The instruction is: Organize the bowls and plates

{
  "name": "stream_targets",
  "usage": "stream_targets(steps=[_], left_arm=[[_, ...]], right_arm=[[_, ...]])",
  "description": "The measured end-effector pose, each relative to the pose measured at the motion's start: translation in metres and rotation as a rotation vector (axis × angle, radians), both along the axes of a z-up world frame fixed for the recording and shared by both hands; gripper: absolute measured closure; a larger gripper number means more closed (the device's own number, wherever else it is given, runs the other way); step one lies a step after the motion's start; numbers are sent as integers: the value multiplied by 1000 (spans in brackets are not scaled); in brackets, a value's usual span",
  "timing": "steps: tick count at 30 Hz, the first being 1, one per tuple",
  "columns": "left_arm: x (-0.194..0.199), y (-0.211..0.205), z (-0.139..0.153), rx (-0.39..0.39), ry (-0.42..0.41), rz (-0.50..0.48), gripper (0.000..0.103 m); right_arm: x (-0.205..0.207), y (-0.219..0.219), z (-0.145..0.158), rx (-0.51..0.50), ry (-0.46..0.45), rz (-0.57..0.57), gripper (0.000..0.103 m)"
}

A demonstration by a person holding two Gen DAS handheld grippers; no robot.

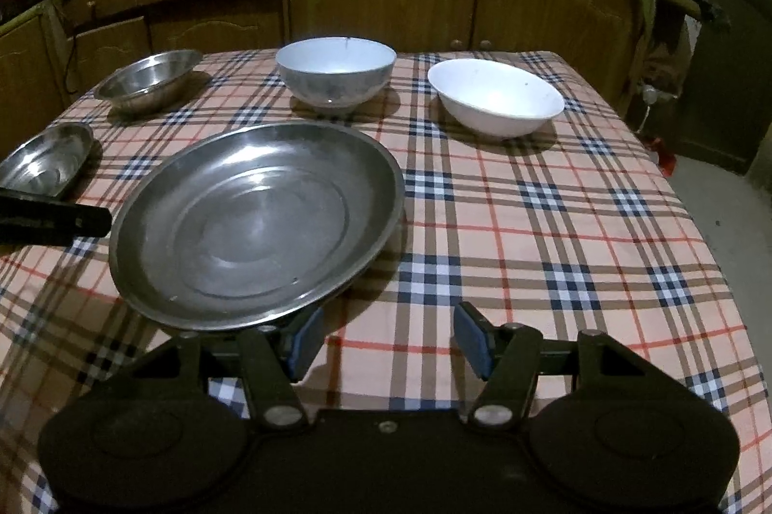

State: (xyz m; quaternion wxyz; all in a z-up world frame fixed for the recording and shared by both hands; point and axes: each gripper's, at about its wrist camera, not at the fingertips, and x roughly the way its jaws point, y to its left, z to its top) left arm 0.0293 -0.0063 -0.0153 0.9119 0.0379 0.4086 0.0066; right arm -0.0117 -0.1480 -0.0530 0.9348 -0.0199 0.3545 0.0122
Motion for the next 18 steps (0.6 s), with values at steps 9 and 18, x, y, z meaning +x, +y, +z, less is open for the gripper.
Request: stream_targets(steps=[9, 18], left_arm=[[-3, 5, 0, -4, 0, 7, 40], [-8, 14, 4, -19, -11, 32, 36]], right_arm=[[4, 7, 3, -18, -9, 27, 31], [-6, 13, 23, 3, -95, 32, 31]])
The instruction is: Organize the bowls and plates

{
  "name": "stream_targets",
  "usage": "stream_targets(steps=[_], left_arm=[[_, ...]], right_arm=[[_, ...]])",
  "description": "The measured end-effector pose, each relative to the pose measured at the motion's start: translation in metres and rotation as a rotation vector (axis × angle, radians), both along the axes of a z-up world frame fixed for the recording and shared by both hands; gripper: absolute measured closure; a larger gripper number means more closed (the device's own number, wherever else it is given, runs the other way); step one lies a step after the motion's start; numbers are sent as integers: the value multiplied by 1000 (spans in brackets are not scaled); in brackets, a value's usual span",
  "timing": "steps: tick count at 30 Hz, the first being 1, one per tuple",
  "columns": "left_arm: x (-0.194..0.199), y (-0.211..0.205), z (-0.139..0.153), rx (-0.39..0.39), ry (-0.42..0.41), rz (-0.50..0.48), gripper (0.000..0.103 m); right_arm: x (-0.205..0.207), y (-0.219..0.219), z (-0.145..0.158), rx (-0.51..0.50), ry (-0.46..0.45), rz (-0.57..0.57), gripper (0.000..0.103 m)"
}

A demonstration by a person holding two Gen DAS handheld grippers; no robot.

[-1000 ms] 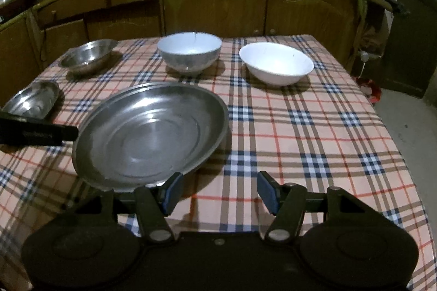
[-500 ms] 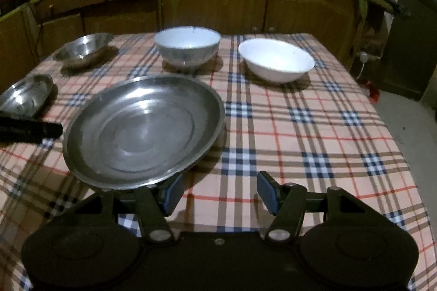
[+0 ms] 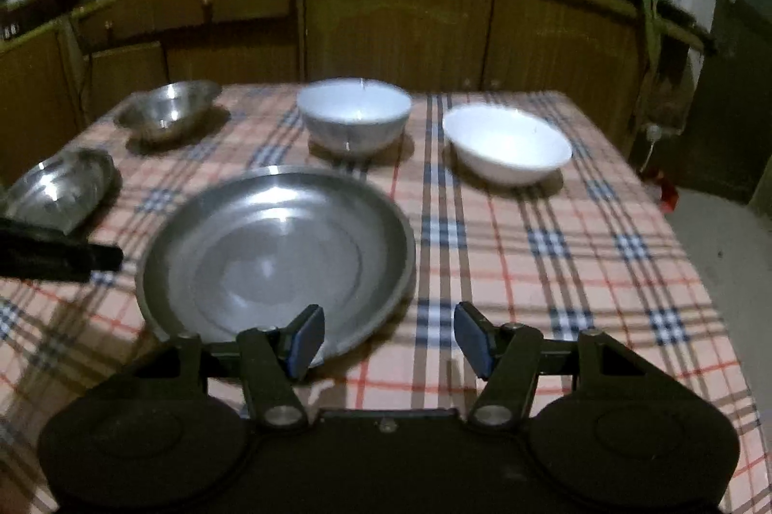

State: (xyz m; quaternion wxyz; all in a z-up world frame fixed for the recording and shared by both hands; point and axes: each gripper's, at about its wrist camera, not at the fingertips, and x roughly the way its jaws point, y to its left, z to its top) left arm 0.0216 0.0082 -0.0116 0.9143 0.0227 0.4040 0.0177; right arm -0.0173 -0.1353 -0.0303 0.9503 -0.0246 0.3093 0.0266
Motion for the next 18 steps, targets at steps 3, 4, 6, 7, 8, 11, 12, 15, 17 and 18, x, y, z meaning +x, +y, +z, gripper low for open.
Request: stream_targets(steps=[3, 4, 6, 7, 8, 11, 12, 15, 17, 18], left_arm=[[-3, 2, 1, -3, -6, 4, 32], [-4, 3, 2, -3, -10, 6, 31], [-6, 7, 4, -7, -20, 12, 28], [-7, 9, 5, -9, -25, 16, 26], [-9, 12, 6, -11, -30, 23, 25], [-12, 20, 9, -13, -43, 41, 23], [-13, 24, 10, -14, -47, 49, 22], [-17, 35, 13, -13, -58, 71, 22], [-18, 43, 14, -11, -61, 86, 22], [-18, 47, 15, -11, -63, 94, 22]], right_arm=[[-2, 3, 6, 66, 7, 31, 26], [-3, 4, 7, 82, 4, 47, 26], [-7, 12, 8, 81, -20, 71, 22], [-9, 18, 8, 68, -31, 72, 21], [-9, 22, 8, 59, -39, 78, 21], [-11, 32, 9, 110, -53, 128, 21], [-8, 35, 9, 122, -39, 130, 21], [0, 54, 11, 57, 33, 165, 21], [-2, 69, 13, -4, 6, 144, 21], [-3, 74, 15, -2, -12, 159, 21]])
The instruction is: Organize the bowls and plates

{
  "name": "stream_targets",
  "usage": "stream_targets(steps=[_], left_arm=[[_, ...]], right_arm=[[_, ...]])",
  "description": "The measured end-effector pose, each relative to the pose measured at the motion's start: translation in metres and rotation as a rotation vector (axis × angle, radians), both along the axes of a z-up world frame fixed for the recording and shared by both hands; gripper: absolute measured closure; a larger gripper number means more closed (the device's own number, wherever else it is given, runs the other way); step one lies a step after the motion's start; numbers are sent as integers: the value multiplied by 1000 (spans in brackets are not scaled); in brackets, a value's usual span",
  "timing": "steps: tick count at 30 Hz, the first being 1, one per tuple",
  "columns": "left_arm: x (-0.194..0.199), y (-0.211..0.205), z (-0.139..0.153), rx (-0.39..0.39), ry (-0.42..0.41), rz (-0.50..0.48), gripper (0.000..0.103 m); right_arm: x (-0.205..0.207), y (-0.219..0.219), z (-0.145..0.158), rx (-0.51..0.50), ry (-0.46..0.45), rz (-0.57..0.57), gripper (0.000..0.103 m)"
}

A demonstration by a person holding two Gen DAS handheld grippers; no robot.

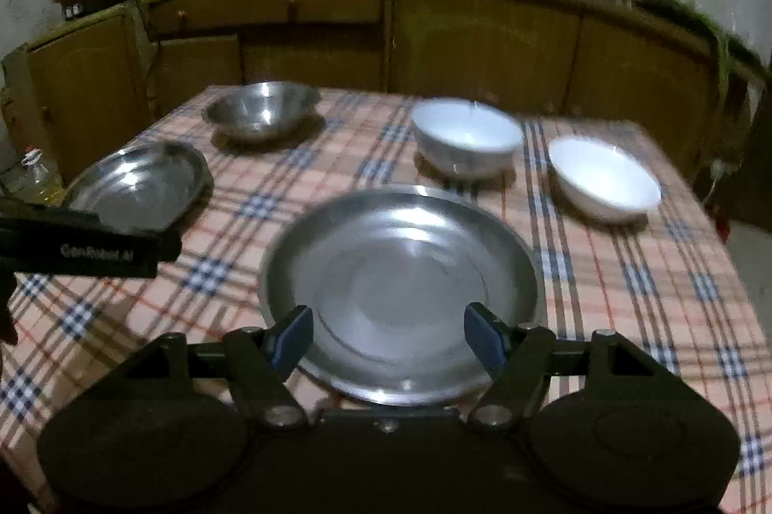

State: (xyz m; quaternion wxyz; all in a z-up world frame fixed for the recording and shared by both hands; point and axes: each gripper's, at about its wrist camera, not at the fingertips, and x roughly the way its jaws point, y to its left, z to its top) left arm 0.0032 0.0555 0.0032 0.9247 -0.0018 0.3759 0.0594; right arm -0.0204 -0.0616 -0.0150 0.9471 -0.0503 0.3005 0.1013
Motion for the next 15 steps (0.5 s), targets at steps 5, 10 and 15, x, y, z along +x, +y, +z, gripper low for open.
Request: stream_targets(steps=[5, 10, 15], left_arm=[[-3, 25, 0, 11, -2, 46, 22], [-5, 52, -1, 27, 0, 91, 21], [-4, 78, -2, 32, -2, 130, 21]], right_arm=[[5, 27, 3, 42, 1, 73, 20], [6, 52, 2, 144, -55, 143, 20], [15, 85, 6, 127, -48, 204, 20]])
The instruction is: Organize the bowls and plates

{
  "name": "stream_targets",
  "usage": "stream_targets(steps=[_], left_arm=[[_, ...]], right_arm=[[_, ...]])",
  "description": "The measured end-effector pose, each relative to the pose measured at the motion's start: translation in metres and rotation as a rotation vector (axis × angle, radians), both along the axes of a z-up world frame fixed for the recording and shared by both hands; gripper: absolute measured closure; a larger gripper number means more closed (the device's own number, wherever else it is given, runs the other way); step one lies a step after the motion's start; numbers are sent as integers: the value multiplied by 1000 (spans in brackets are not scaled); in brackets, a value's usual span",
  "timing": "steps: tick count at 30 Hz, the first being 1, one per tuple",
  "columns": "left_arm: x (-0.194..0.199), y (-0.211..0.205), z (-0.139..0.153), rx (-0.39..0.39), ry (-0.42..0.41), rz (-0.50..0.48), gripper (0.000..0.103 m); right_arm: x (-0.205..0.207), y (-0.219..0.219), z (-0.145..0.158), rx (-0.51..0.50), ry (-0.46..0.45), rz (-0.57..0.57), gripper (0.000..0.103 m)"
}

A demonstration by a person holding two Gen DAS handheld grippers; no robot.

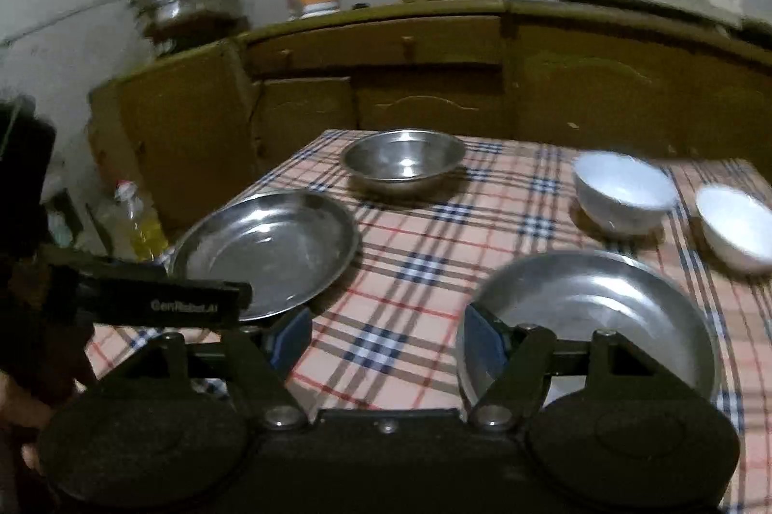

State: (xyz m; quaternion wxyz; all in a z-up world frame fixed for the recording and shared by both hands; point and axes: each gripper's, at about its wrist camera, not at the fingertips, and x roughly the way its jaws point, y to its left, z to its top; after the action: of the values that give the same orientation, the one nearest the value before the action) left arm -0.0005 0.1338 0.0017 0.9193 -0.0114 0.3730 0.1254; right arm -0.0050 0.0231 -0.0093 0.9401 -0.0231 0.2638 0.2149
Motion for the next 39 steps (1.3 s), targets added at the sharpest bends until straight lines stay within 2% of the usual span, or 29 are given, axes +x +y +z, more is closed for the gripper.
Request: stream_targets(steps=[2, 10, 19, 28, 32, 35, 38, 39], left_arm=[[1, 10, 0, 1, -3, 13, 21], [13, 47, -8, 12, 8, 49, 21], [28, 92, -16, 10, 6, 91, 20], [50, 120, -25, 7, -8, 97, 20], [57, 129, -32, -45, 4, 82, 20], [63, 128, -34, -49, 0, 64, 21], [69, 129, -38, -69, 13, 40, 27], [71, 130, -40, -71, 18, 40, 34]], right_arm=[[3, 14, 1, -49, -2, 2, 20], [14, 50, -4, -51, 27, 52, 20], [38, 86, -14, -63, 44, 50, 20], [71, 115, -29, -65, 74, 15, 20], [83, 119, -40, -63, 93, -16, 20], [93, 117, -48, -37, 130, -35, 20], [101, 118, -54, -16, 157, -41, 21], [102, 119, -54, -13, 157, -36, 21]])
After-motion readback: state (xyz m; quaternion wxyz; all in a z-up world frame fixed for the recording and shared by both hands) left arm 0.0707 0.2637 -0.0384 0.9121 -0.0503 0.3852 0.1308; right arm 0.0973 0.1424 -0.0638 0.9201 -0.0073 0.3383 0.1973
